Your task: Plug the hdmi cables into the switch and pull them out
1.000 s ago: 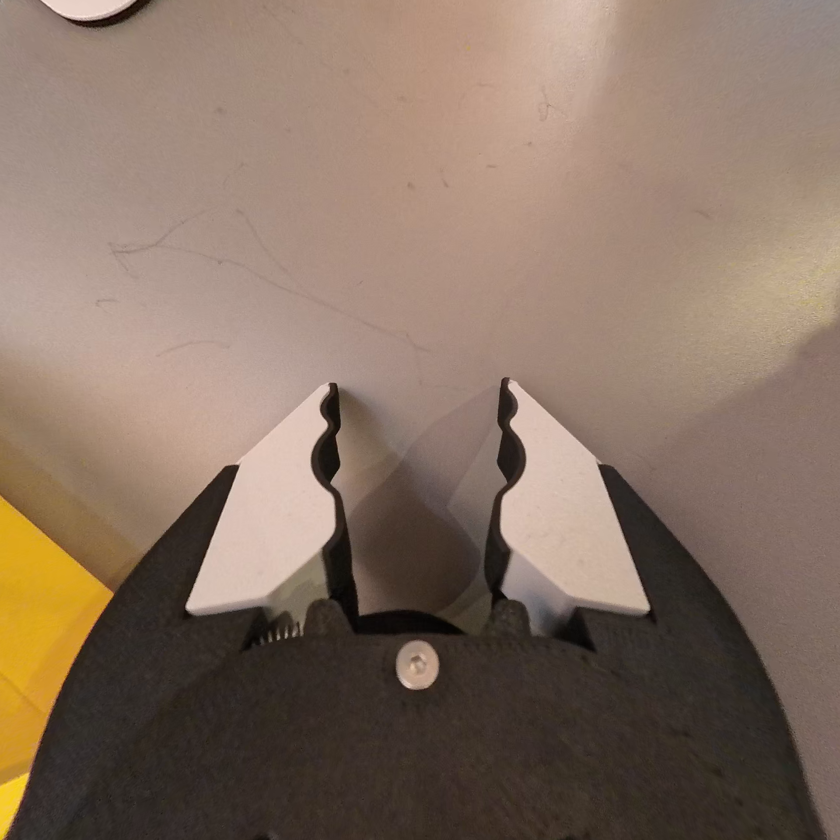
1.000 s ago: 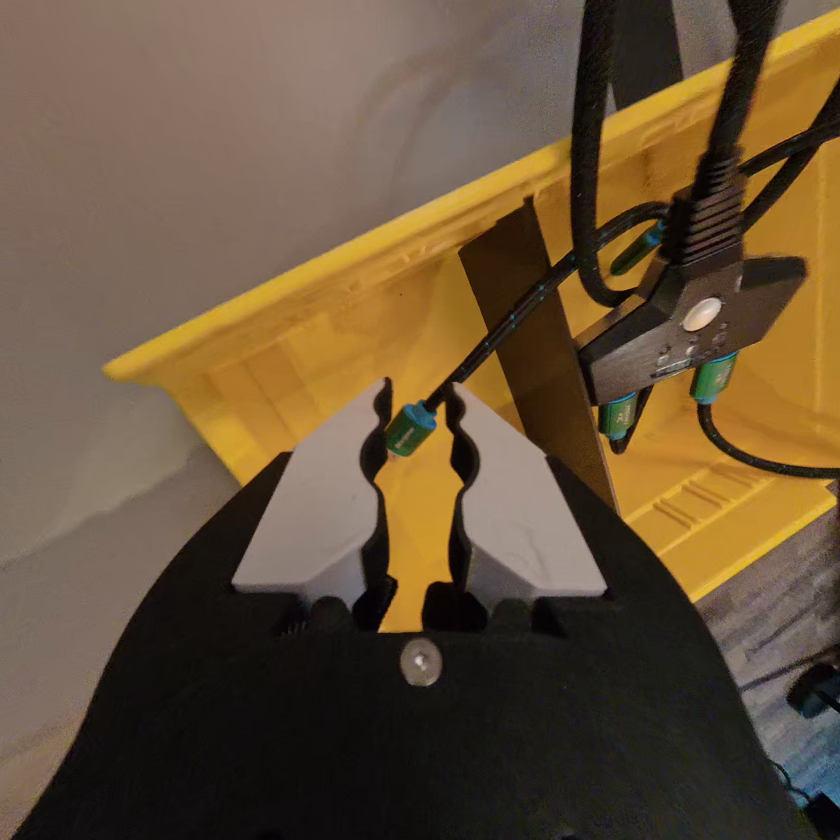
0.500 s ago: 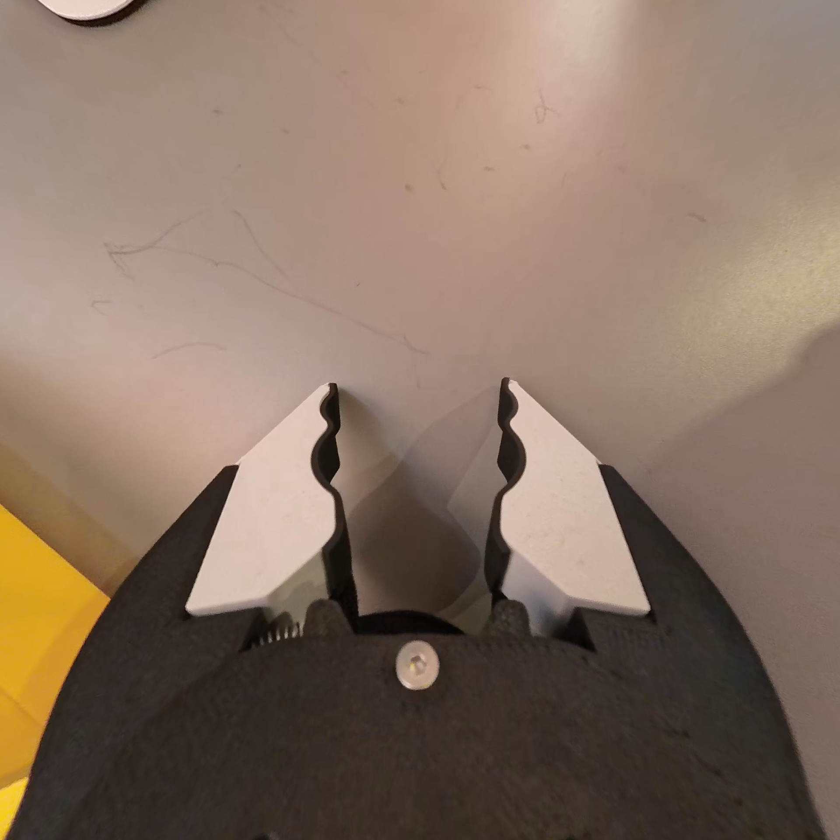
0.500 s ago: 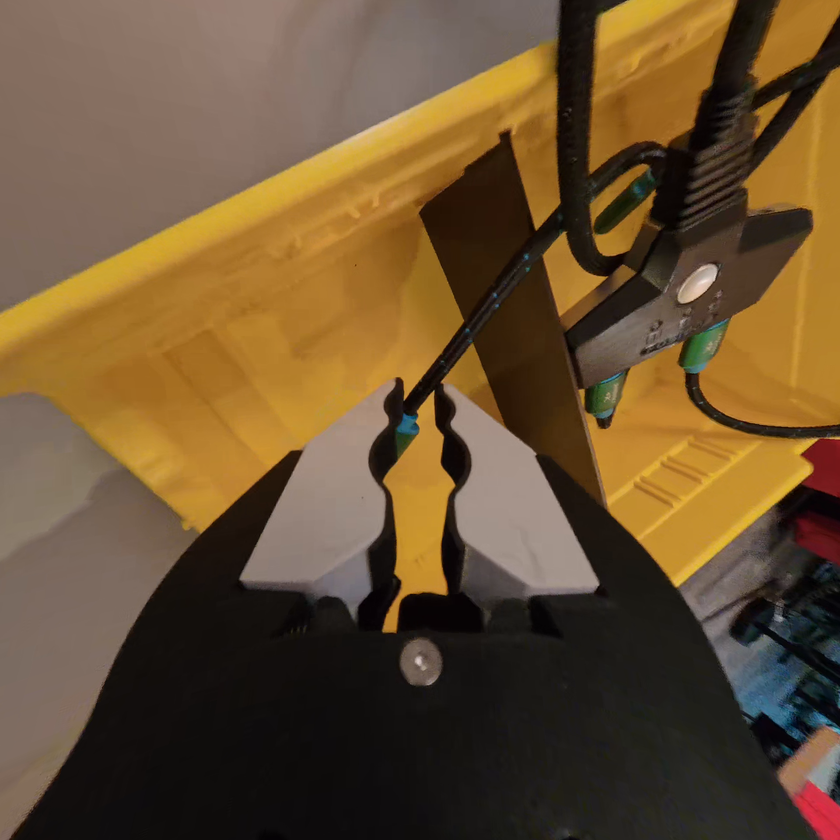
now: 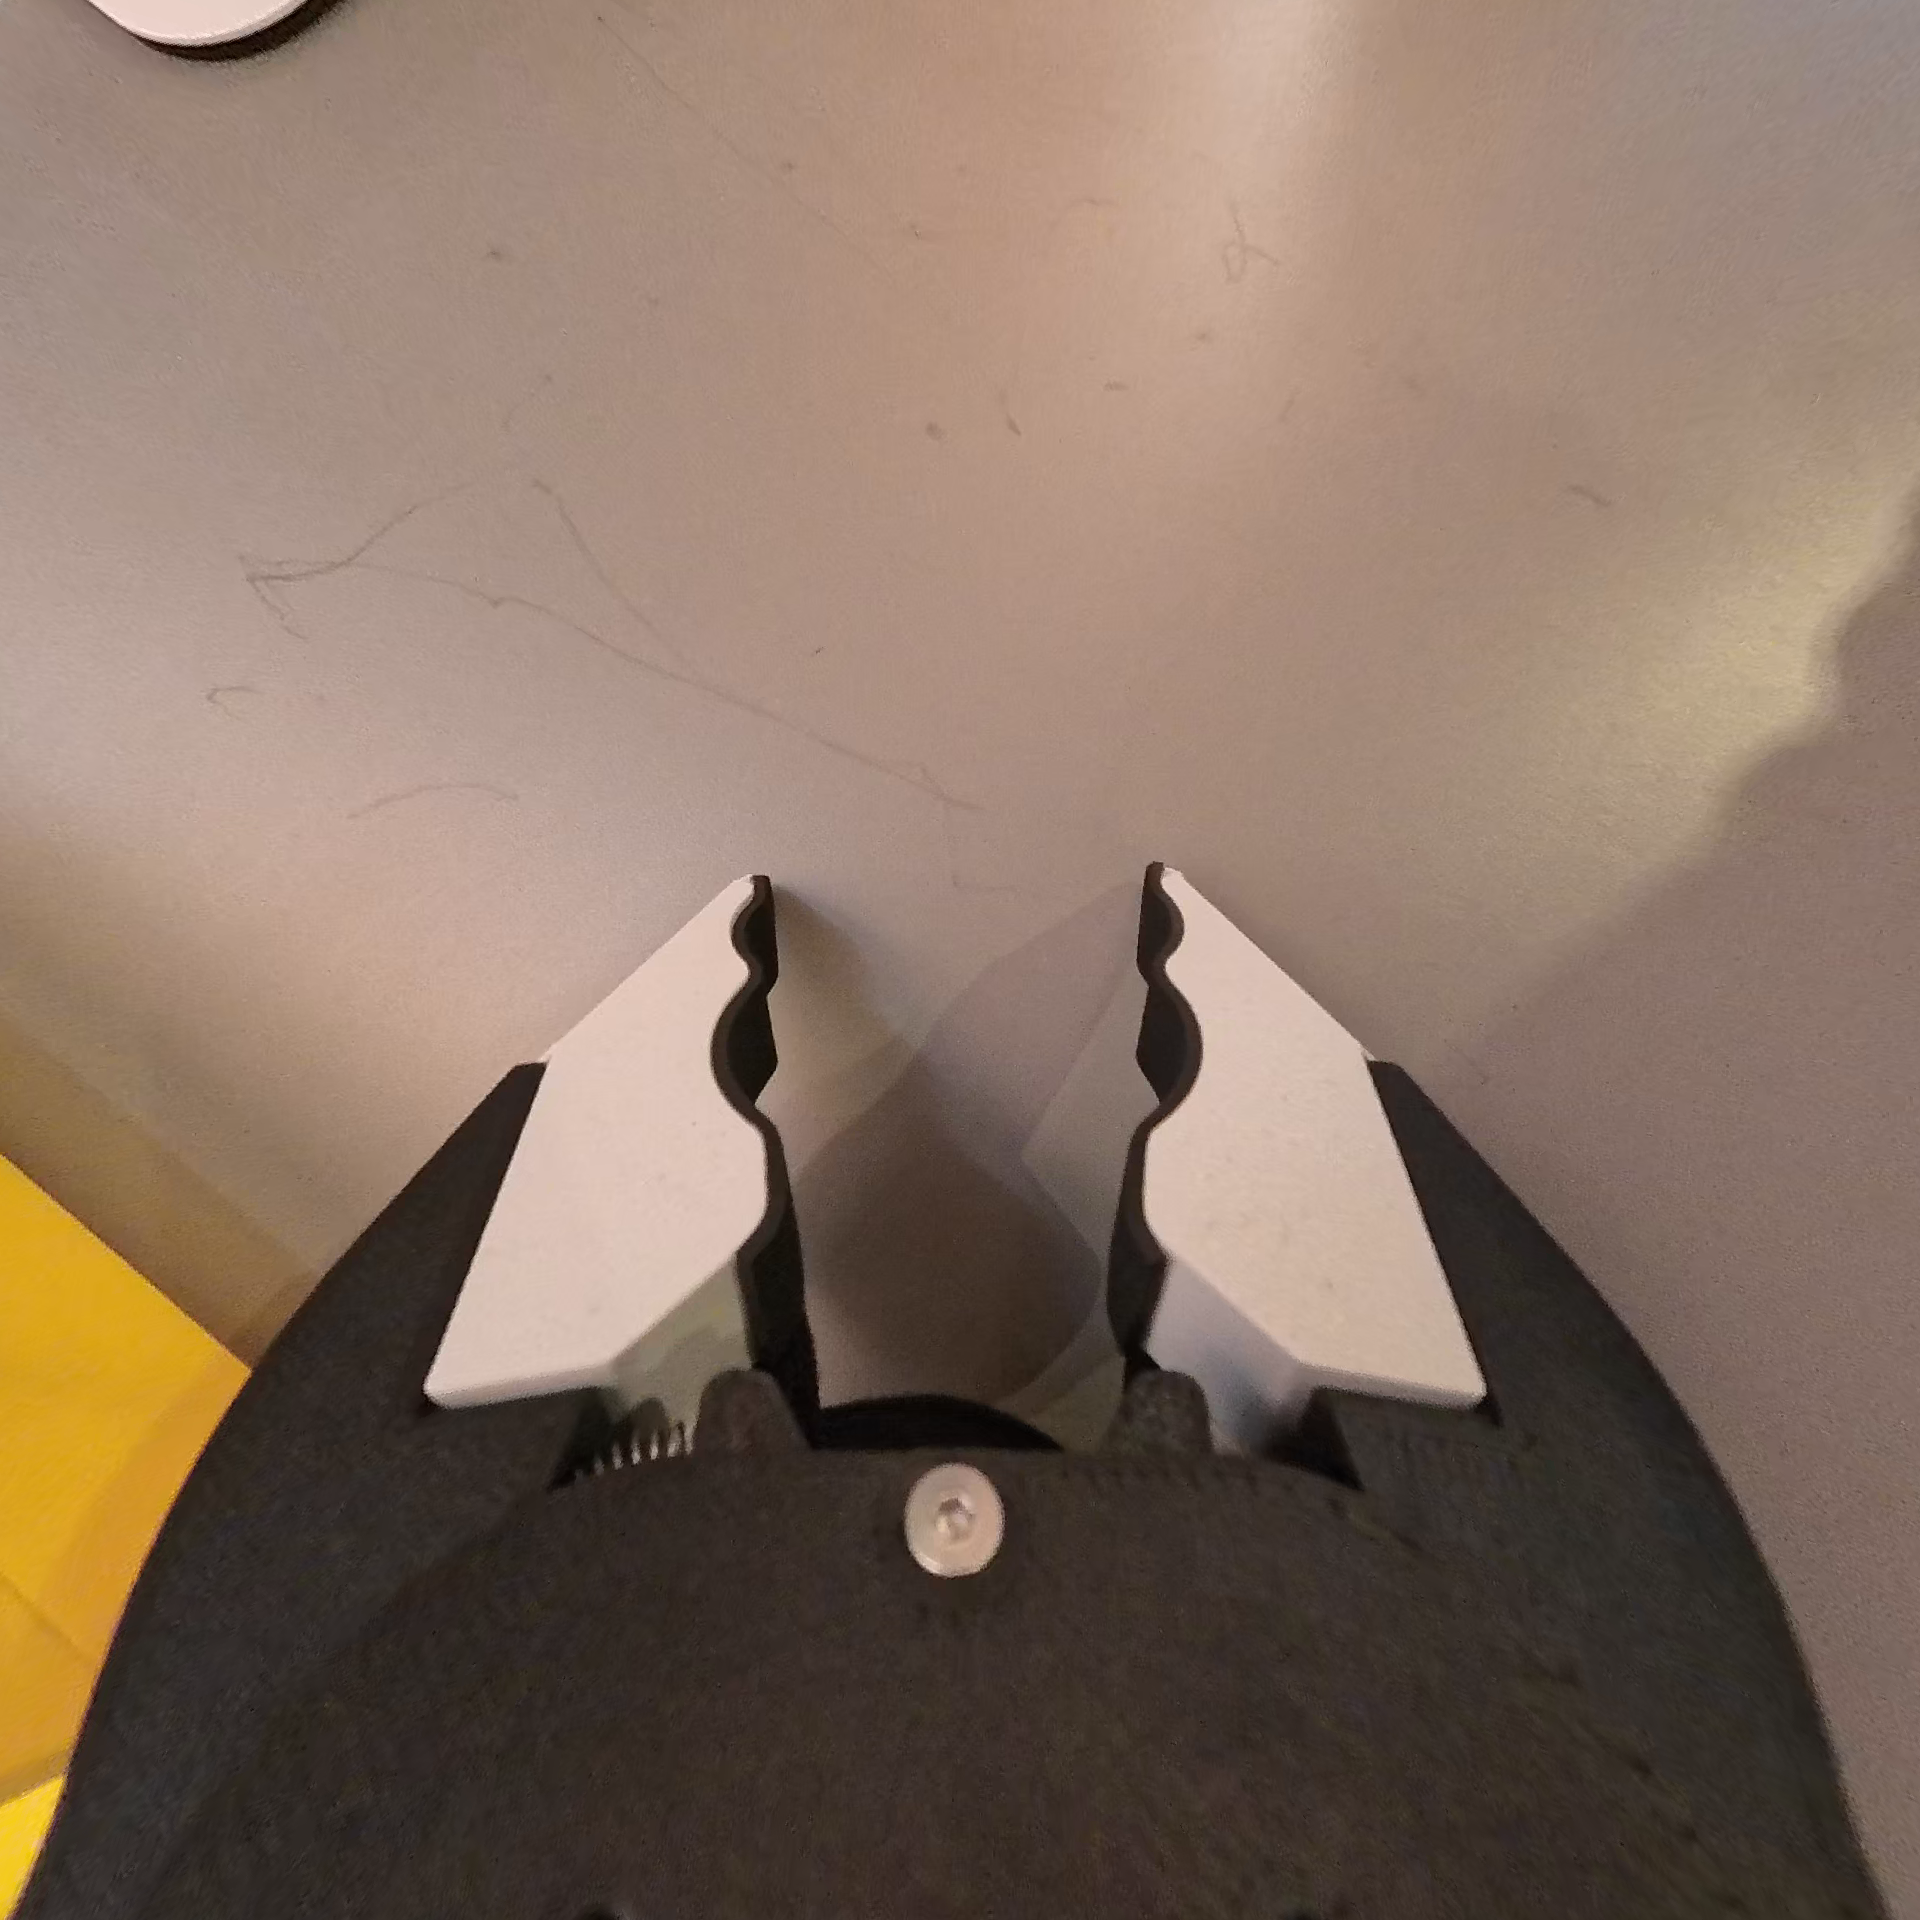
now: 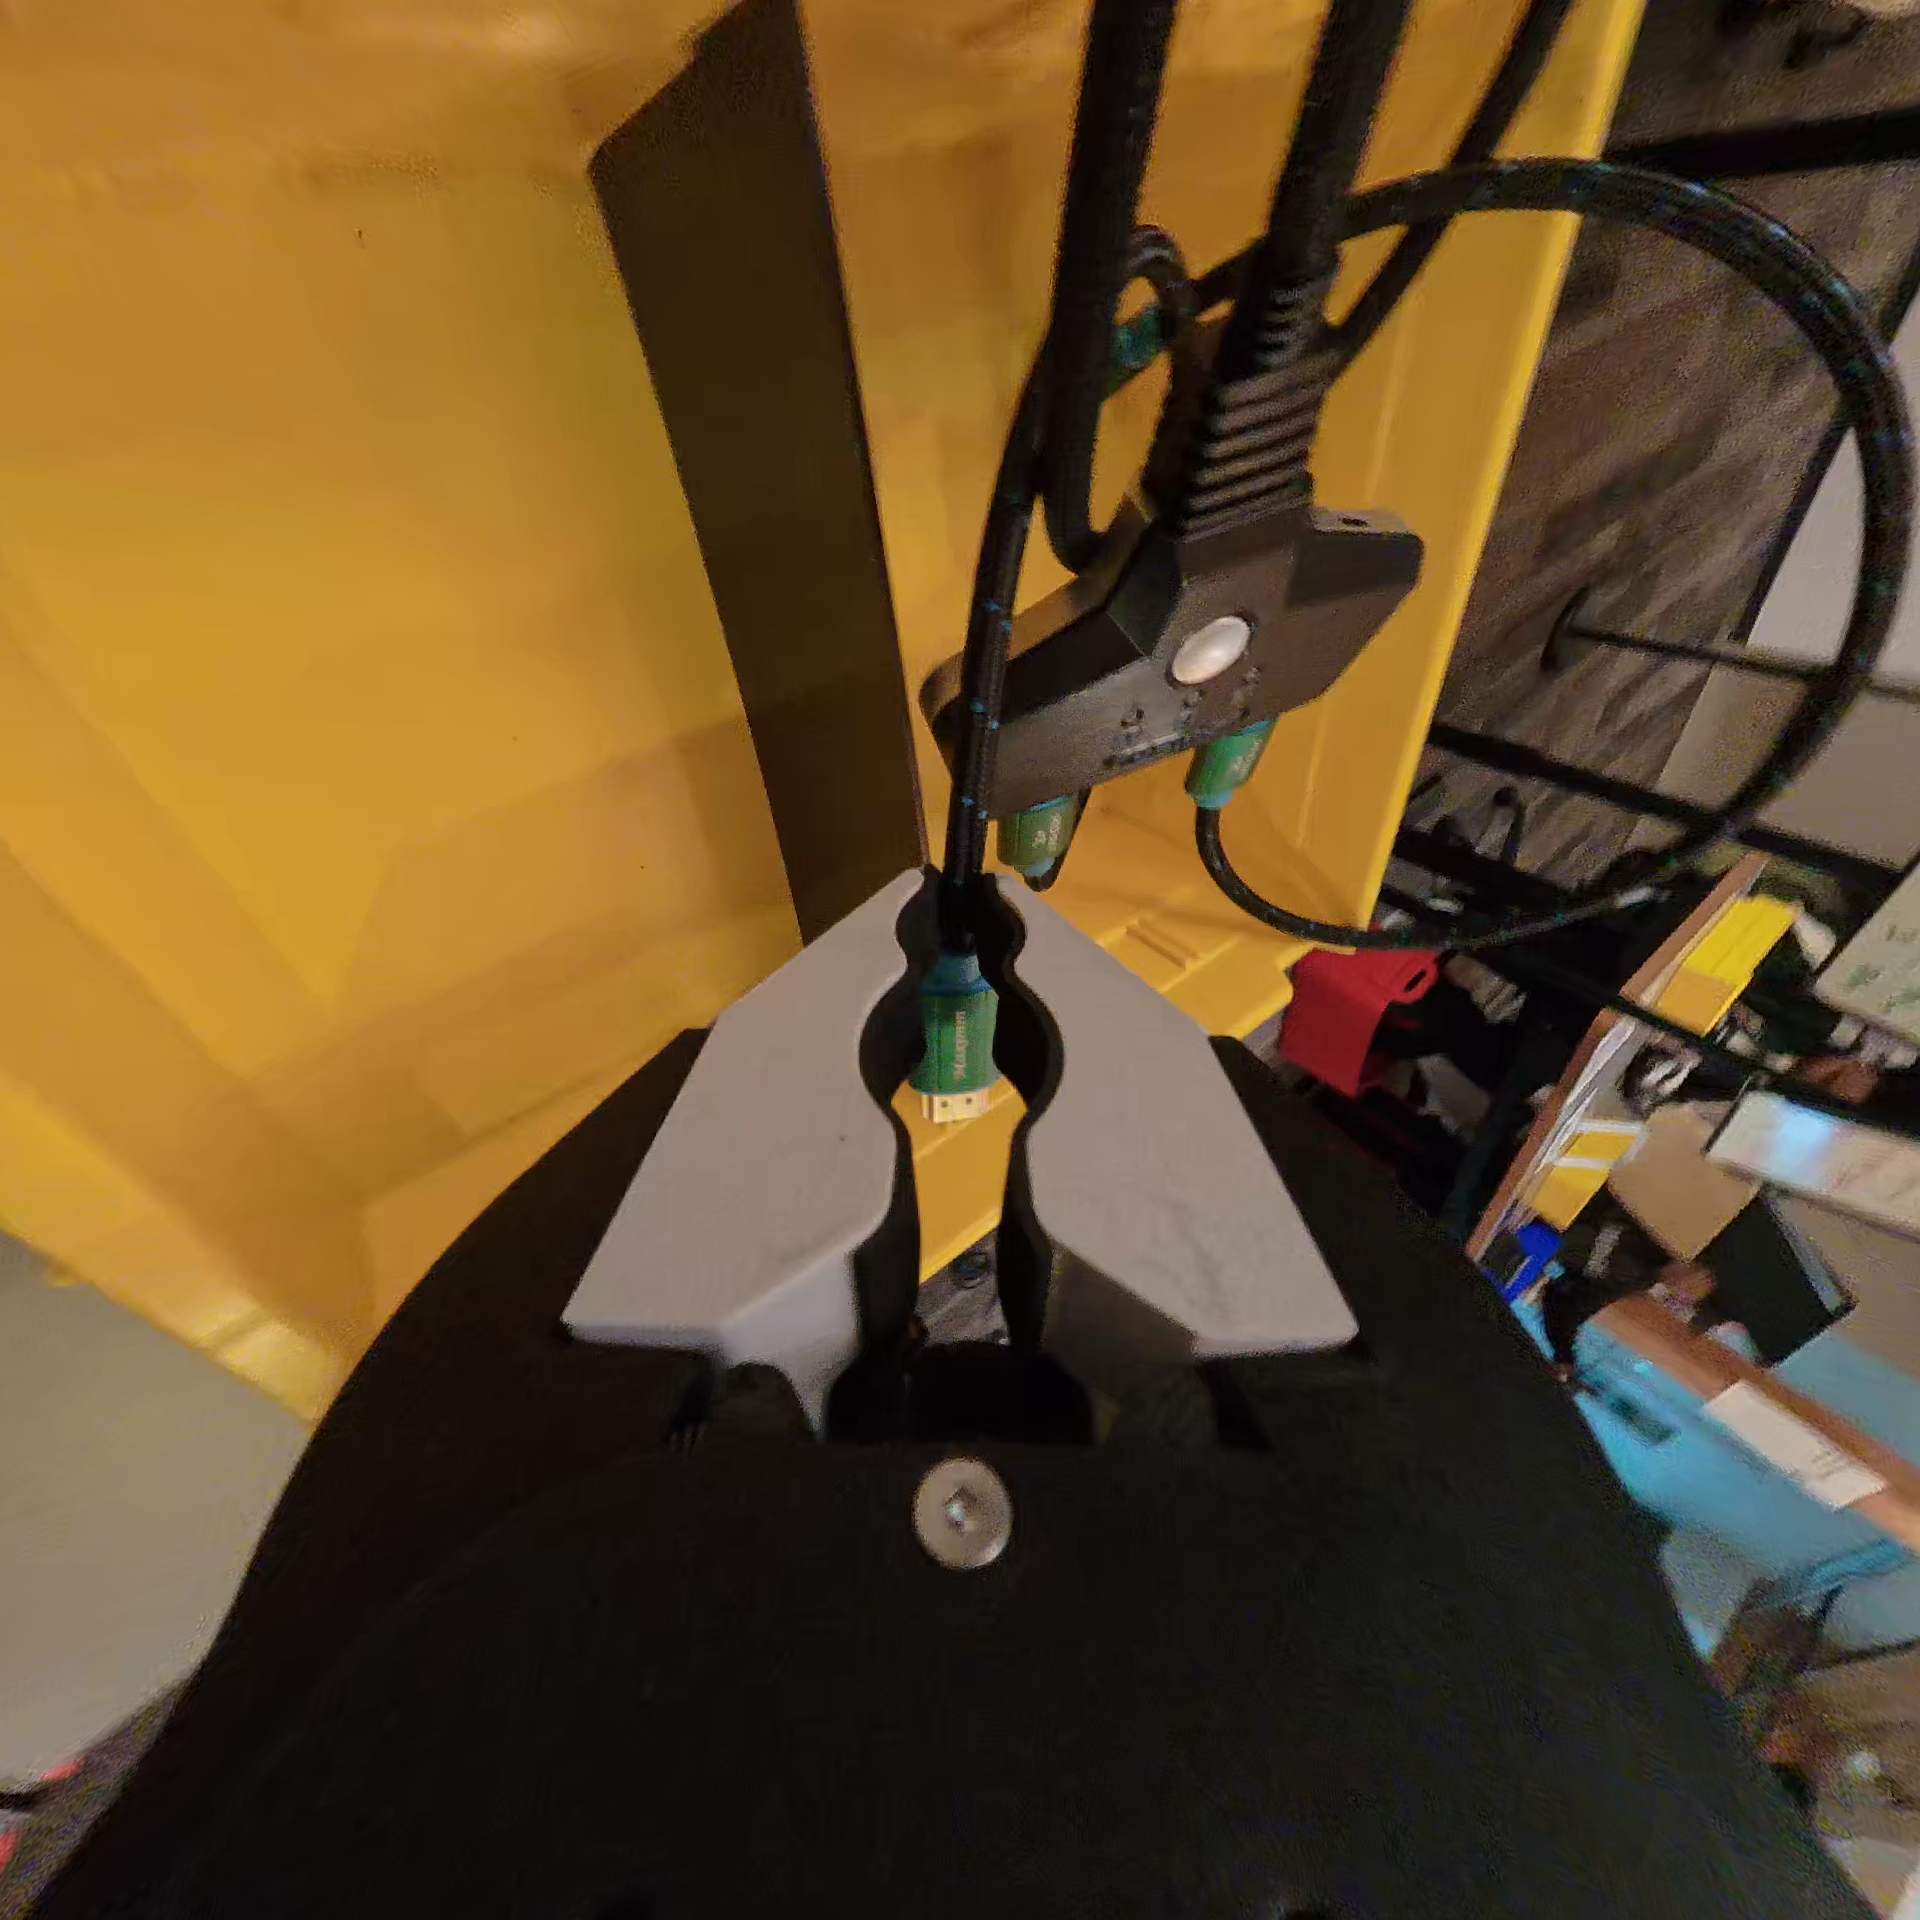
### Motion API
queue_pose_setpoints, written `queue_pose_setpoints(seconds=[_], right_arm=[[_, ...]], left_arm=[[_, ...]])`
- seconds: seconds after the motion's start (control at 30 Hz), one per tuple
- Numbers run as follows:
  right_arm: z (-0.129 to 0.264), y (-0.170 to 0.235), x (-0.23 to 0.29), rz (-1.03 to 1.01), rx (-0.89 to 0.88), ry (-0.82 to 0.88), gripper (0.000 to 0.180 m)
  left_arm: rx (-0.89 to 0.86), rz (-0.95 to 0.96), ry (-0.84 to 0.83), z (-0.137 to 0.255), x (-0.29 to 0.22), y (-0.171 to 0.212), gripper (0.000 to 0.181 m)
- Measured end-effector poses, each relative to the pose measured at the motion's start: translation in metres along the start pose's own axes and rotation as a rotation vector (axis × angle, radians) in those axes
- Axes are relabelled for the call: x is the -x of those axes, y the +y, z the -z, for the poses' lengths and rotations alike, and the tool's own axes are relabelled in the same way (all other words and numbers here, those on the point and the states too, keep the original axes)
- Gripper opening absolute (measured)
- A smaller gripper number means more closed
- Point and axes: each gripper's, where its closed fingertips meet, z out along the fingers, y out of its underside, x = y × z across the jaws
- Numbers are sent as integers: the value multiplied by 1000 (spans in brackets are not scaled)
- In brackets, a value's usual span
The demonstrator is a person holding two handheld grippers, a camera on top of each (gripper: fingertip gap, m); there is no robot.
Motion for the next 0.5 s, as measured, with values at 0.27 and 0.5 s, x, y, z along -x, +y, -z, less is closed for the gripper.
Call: queue_pose_setpoints(seconds=[0.27,0.5], right_arm=[[-19,5,-7,64,-7,-130,4],[-37,2,-4,-44,-81,-347,5]], left_arm=[[-1,6,3,0,0,0,69],[-2,5,2,0,0,0,69]])
